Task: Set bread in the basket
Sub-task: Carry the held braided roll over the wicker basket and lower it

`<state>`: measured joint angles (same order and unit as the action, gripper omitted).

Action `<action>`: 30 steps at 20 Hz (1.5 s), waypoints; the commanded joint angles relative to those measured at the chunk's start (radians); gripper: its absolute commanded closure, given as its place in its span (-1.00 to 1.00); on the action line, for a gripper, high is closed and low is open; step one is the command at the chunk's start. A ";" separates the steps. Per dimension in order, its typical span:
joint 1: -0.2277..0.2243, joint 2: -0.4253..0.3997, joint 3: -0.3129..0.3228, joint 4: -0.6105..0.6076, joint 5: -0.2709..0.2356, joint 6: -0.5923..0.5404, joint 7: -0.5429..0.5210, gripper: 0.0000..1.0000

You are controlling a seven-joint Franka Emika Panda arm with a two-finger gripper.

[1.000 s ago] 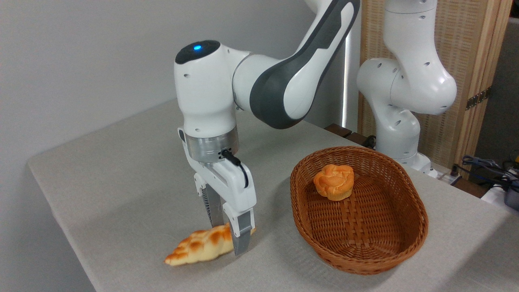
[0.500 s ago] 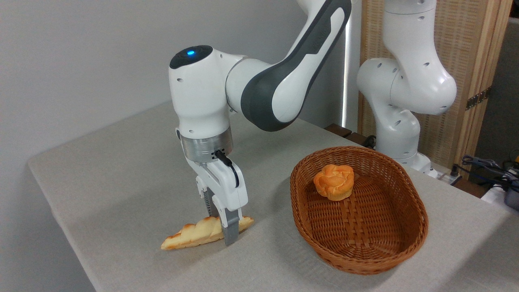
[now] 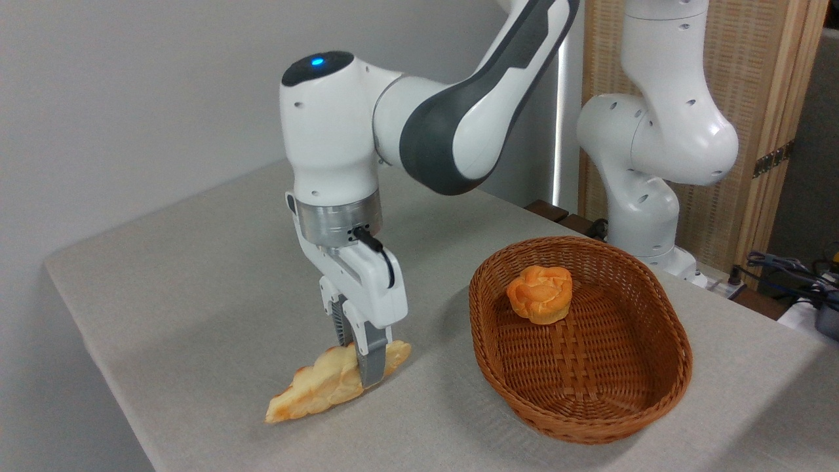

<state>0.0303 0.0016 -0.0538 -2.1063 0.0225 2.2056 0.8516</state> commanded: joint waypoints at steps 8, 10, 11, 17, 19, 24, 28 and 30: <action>-0.004 -0.211 0.153 -0.004 -0.104 -0.255 0.058 0.80; -0.016 -0.262 0.247 -0.020 -0.104 -0.379 0.189 0.72; -0.032 -0.291 0.311 -0.032 -0.104 -0.430 0.270 0.62; -0.167 -0.365 0.704 -0.148 -0.102 -0.471 0.667 -0.29; -0.181 -0.364 0.723 -0.185 -0.102 -0.472 0.687 -1.00; -0.201 -0.364 0.723 -0.221 -0.102 -0.471 0.690 -1.00; -0.201 -0.365 0.724 -0.221 -0.102 -0.472 0.696 -1.00; -0.201 -0.364 0.736 -0.219 -0.092 -0.472 0.701 -1.00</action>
<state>-0.1634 -0.3530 0.6624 -2.3270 -0.0681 1.7389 1.5359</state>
